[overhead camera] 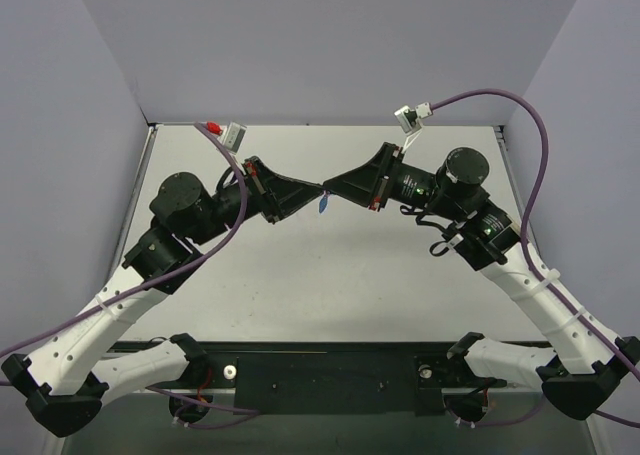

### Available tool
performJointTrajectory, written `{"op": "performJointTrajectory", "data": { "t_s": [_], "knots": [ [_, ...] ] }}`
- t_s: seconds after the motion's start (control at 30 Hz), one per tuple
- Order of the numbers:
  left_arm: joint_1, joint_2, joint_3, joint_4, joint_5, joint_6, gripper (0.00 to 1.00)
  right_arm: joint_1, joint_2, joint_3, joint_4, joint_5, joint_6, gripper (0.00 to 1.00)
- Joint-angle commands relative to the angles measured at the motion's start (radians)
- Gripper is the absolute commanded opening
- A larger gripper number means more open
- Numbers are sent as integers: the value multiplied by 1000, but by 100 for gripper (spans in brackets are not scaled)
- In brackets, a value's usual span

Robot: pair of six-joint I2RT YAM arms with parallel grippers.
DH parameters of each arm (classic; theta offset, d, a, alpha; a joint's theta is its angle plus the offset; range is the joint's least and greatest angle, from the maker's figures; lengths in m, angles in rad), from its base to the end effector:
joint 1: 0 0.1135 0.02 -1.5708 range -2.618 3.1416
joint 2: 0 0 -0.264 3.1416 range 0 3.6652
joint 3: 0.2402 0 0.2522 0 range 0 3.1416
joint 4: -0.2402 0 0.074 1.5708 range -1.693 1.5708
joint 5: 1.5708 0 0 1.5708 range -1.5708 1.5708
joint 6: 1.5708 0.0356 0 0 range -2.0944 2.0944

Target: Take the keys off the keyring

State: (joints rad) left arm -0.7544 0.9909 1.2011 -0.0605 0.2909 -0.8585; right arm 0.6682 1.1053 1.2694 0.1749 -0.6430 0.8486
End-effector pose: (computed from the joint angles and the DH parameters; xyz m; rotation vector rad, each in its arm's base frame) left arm 0.1455 -0.1508 0.4603 0.1882 1.6071 -1.4998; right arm 0.1673 0.1593 0.4827 -0.5162 1.4156 1.6546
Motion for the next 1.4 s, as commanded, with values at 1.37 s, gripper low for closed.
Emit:
{"op": "performJointTrajectory", "data": {
  "t_s": [1.37],
  "knots": [
    [-273,-24,-72,162,-723,-157,0,14,-25,-85,3,302,-23,0]
  ]
}}
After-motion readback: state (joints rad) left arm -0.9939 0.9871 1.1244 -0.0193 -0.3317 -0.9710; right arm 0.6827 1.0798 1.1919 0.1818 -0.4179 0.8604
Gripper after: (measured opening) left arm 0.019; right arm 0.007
